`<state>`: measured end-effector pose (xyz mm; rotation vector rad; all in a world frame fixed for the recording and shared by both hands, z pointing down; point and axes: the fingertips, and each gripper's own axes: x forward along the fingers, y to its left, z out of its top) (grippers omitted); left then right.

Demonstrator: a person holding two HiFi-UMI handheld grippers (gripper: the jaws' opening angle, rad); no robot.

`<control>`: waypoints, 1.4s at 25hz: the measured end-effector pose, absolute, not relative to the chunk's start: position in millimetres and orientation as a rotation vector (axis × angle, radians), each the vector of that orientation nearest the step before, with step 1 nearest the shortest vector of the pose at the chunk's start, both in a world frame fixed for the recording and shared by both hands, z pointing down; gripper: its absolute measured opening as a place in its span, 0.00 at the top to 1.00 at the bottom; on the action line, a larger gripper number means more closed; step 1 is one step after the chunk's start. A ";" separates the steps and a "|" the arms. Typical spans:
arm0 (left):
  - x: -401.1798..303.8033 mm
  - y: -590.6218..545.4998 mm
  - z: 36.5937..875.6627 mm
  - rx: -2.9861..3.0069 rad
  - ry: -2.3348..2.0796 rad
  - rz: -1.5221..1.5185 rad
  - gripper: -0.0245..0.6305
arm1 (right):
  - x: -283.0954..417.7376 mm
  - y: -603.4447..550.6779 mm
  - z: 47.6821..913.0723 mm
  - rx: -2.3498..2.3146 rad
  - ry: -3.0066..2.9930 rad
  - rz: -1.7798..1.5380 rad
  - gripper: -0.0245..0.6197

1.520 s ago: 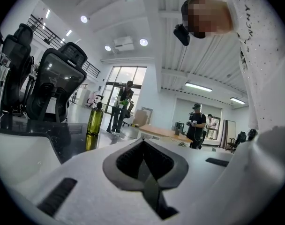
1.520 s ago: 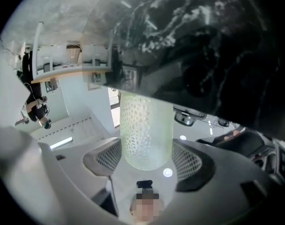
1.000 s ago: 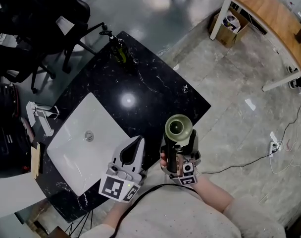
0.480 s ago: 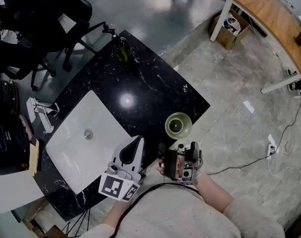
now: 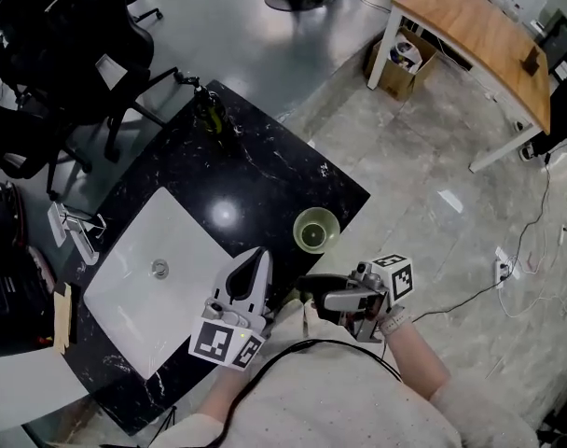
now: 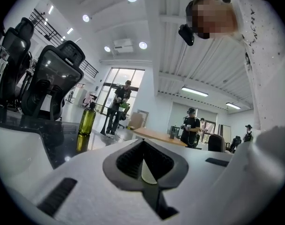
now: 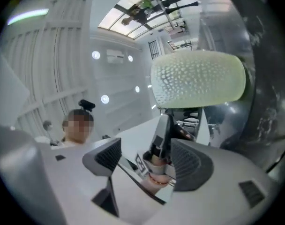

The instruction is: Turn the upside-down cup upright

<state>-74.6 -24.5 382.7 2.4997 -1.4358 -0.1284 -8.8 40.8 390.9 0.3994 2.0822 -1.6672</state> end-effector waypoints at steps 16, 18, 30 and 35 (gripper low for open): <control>-51.2 -10.9 371.4 2.598 -1.360 -0.159 0.95 | -28.4 51.4 383.9 -0.437 3.141 -0.676 0.95; -53.3 -5.0 373.4 2.587 -1.372 -0.153 0.95 | -28.5 49.3 380.1 -0.525 3.161 -0.580 0.95; -64.4 17.0 363.4 2.591 -1.453 -0.158 0.95 | -30.8 43.9 363.4 -0.754 3.145 -0.356 0.95; -62.8 18.6 359.9 2.613 -1.460 -0.151 0.95 | -26.1 40.2 354.6 -0.814 3.090 -0.338 0.95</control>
